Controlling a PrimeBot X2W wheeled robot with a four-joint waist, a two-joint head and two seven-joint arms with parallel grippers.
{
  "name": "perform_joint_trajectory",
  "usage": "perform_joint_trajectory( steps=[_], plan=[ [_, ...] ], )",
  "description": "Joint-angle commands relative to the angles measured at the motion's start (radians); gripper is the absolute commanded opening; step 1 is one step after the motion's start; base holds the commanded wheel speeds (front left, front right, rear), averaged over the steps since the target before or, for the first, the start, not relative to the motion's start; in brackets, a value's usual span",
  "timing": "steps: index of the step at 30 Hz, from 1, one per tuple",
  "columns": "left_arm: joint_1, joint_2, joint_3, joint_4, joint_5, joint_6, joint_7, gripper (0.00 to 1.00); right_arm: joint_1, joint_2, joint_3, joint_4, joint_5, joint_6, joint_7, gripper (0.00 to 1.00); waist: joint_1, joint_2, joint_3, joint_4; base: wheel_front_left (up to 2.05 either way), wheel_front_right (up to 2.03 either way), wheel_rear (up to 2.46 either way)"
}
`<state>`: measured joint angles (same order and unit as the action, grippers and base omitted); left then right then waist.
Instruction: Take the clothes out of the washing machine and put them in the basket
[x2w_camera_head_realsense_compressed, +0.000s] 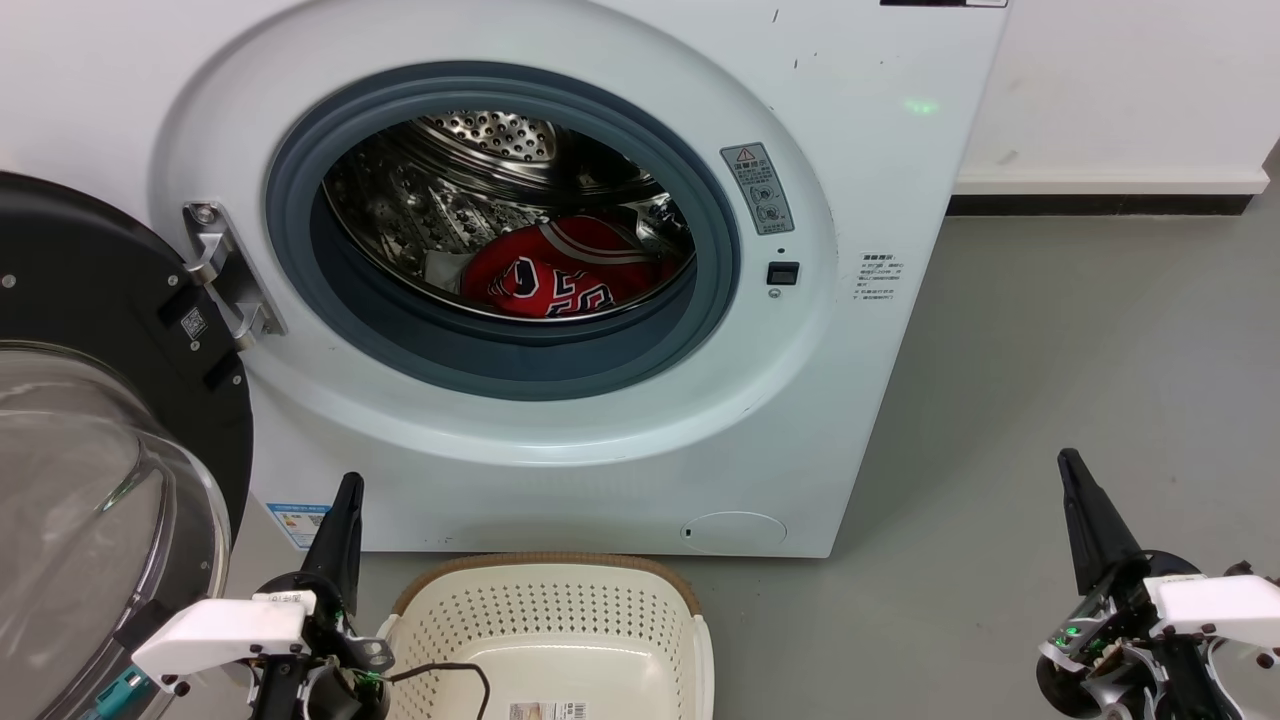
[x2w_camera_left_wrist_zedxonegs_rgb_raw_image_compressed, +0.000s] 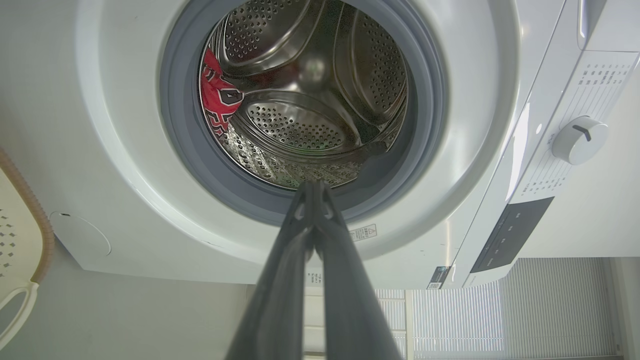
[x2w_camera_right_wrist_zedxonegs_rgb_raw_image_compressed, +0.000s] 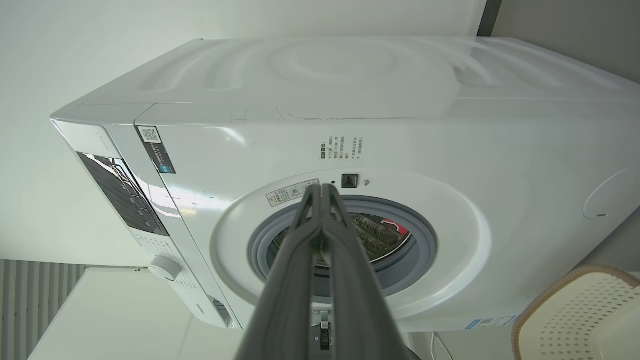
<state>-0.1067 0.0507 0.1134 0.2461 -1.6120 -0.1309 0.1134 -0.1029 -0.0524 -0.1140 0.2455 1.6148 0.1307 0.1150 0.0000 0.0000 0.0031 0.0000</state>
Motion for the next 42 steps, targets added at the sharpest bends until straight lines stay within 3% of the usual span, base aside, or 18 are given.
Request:
perform_joint_trajectory(
  steps=[1, 2, 3, 14, 42],
  plan=[
    [-0.006, -0.001, 0.002, -0.001, -0.002, -0.002, 0.004, 0.0, -0.013, 0.003, 0.0, 0.001, -0.004, 0.0, 0.0, 0.0, 0.0, 0.0, 0.0, 0.0, 0.0, 0.0, 0.0],
    [-0.006, -0.001, 0.002, -0.001, -0.002, -0.002, 0.004, 0.0, -0.013, 0.003, 0.0, 0.001, -0.004, 0.0, 0.0, 0.0, 0.0, 0.0, 0.0, 0.0, 0.0, 0.0, 0.0],
    [0.0, 0.0, 0.0, 0.0, 0.0, 0.0, 0.0, 1.0, 0.0, 0.0, 0.0, 0.0, 0.0, 0.0, 0.0, 1.0, 0.0, 0.0, 0.0, 0.0, 0.0, 0.0, 0.0],
    [0.034, -0.002, -0.003, -0.006, 0.065, 0.002, -0.04, 1.0, 0.037, 0.001, 0.009, 0.013, -0.05, 0.0, -0.039, 1.0, 0.0, 0.0, 0.001, 0.0, 0.0, 0.0, 0.0],
    [0.076, -0.001, -0.091, -0.146, 0.592, 0.135, -0.159, 1.0, 0.095, 0.001, 0.059, -0.163, -0.673, 0.0, -0.158, 1.0, 0.0, 0.0, 0.007, 0.0, 0.0, 0.0, 0.0]
  ],
)
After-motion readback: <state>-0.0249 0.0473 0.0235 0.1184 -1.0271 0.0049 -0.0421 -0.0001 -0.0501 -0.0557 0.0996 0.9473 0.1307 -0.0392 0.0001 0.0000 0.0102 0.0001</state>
